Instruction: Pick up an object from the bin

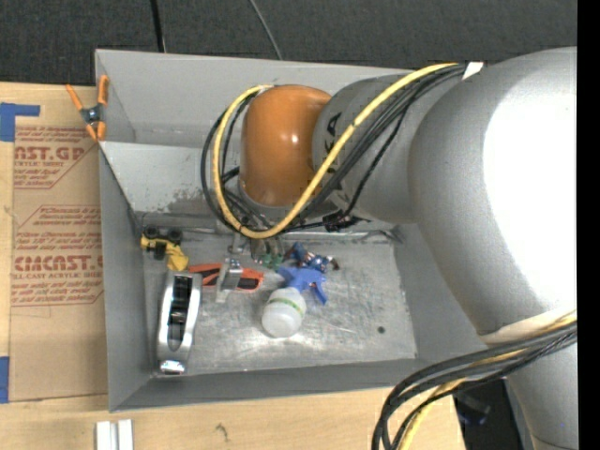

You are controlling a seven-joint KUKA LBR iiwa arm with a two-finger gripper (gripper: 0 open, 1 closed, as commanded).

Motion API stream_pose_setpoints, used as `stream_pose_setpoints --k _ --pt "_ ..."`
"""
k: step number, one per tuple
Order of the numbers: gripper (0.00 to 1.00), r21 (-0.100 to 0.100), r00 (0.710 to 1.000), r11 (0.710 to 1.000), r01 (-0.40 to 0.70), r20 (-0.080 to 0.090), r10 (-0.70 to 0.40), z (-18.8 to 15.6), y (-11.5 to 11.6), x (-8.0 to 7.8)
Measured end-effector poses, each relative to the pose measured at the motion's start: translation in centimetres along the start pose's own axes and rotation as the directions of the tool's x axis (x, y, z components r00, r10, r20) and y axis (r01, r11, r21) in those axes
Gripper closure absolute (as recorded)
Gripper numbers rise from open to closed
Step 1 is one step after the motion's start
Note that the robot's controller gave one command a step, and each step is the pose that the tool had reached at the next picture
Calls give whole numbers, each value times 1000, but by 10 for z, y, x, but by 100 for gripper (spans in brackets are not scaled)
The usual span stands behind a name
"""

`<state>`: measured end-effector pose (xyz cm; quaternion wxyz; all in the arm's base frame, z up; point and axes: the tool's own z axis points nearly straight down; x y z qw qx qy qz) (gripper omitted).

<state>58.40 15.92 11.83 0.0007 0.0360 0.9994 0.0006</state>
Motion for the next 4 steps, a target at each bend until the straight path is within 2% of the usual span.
stream_pose_setpoints --k 1,2,4 --pt "0 0 1000 1000 0 0 0 0 0 0" --pt "100 -1 961 961 278 -3 -278 43 -1 -5" --pt "100 -2 961 961 277 -2 -277 43 -1 -5"
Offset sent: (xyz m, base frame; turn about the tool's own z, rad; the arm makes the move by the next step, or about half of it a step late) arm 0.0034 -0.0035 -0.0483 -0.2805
